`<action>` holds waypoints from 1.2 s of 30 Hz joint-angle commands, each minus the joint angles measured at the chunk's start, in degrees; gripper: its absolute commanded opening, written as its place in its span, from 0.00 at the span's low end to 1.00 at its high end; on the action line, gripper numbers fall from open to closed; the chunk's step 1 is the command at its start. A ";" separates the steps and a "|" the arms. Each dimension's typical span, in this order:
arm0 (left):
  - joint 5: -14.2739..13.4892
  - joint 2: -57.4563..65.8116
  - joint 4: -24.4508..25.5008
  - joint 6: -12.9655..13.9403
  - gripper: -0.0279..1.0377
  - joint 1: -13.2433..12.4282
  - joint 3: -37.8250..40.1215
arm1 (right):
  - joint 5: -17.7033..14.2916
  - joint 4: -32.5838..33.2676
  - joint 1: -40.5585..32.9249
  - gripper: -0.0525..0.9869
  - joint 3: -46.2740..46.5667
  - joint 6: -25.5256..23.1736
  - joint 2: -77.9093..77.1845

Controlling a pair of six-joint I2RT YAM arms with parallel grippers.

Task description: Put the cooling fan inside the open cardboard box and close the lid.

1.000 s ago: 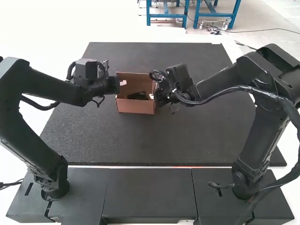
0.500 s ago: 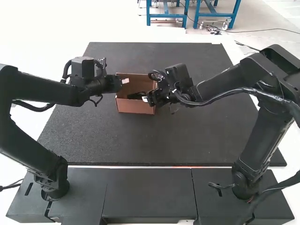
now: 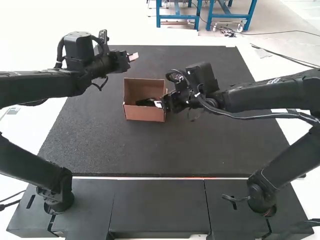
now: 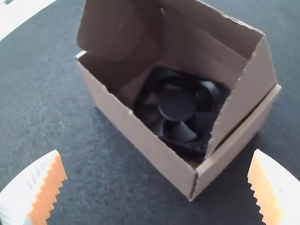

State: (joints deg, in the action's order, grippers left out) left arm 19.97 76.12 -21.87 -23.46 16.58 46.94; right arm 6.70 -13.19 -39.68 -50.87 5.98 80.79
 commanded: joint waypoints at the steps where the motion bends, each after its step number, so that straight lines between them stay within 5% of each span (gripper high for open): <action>1: -0.02 5.45 -1.86 -1.06 0.50 1.35 2.37 | 1.30 0.89 -1.80 0.92 -0.37 -0.09 -2.57; 9: -0.98 15.82 -7.22 -1.67 0.50 5.31 4.39 | 3.41 3.70 -2.07 0.92 -1.69 -1.14 -5.38; 36: -0.19 13.71 -5.38 -1.41 0.50 5.39 -9.67 | 7.28 7.30 -1.80 0.92 -2.83 -5.63 -7.49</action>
State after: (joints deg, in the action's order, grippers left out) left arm 19.35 91.07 -26.63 -24.77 21.76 38.46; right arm 12.75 -5.80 -41.17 -52.23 1.21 75.33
